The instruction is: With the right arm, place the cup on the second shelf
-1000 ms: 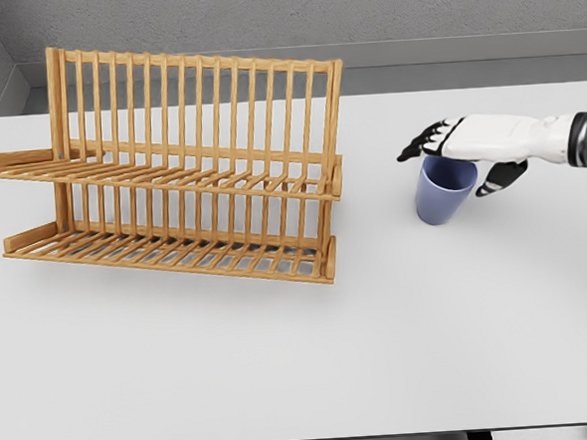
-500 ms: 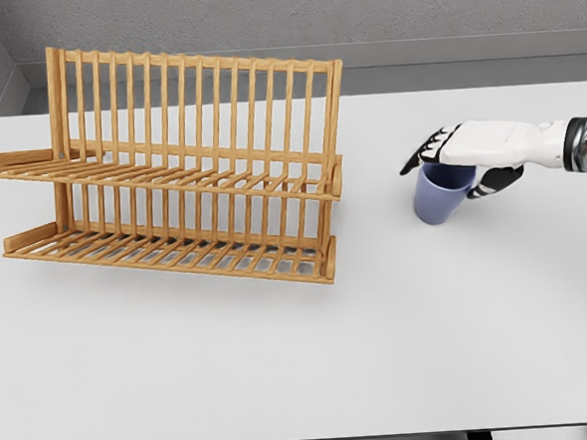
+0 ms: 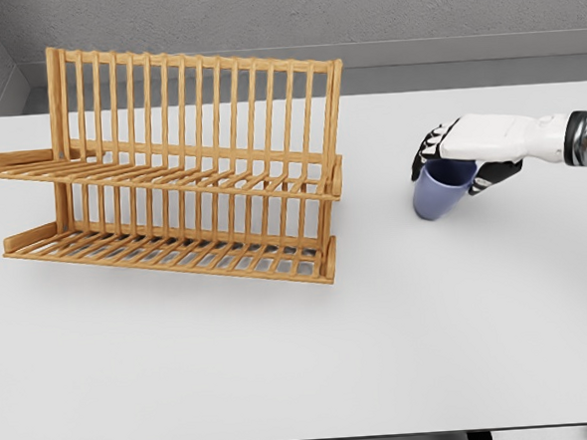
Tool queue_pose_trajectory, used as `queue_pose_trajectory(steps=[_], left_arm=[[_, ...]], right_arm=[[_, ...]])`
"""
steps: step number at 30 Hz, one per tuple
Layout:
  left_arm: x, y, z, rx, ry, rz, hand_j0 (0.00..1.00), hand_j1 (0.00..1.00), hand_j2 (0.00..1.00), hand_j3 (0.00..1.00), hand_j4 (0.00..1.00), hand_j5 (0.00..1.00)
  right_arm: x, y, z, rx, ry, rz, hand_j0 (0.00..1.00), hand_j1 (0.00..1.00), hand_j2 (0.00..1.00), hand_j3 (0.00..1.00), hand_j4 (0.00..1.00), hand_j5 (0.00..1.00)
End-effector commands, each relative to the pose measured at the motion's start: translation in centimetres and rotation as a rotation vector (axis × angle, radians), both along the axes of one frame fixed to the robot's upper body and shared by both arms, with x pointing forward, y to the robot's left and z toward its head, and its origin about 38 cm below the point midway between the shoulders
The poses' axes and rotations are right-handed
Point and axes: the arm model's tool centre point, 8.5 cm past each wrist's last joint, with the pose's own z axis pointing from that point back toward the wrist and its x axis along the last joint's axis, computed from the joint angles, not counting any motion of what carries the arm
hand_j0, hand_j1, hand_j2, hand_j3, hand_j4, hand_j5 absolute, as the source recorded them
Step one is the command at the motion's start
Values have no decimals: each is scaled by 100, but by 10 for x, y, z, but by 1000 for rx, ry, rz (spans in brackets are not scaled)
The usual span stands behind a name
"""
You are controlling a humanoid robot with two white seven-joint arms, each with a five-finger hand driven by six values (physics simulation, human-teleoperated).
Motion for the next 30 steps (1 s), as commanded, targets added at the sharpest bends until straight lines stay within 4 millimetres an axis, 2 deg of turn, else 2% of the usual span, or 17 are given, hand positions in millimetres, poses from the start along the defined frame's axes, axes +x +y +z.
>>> queue_pose_trajectory(steps=[1, 10, 12, 15, 23, 30], left_arm=[[0, 0, 0, 0, 0, 0, 100, 100, 100, 100, 100, 100], [0, 0, 0, 0, 0, 0, 100, 100, 100, 100, 100, 100], [0, 0, 0, 0, 0, 0, 100, 100, 100, 100, 100, 100], [0, 0, 0, 0, 0, 0, 100, 100, 100, 100, 100, 100], [0, 0, 0, 0, 0, 0, 100, 100, 100, 100, 100, 100], [0, 0, 0, 0, 0, 0, 100, 100, 100, 100, 100, 100]], right_arm=[[0, 0, 1, 6, 0, 0, 64, 64, 64, 64, 64, 64], [0, 1, 21, 3, -47, 14, 64, 64, 64, 64, 64, 64], [-5, 2, 32, -1, -74, 28, 64, 64, 64, 64, 64, 64], [-8, 3, 36, -7, -85, 40, 64, 64, 64, 64, 64, 64], [-18, -3, 73, -4, -180, 49, 64, 64, 64, 64, 64, 64], [-26, -3, 94, -10, -241, 66, 64, 64, 64, 64, 64, 64]])
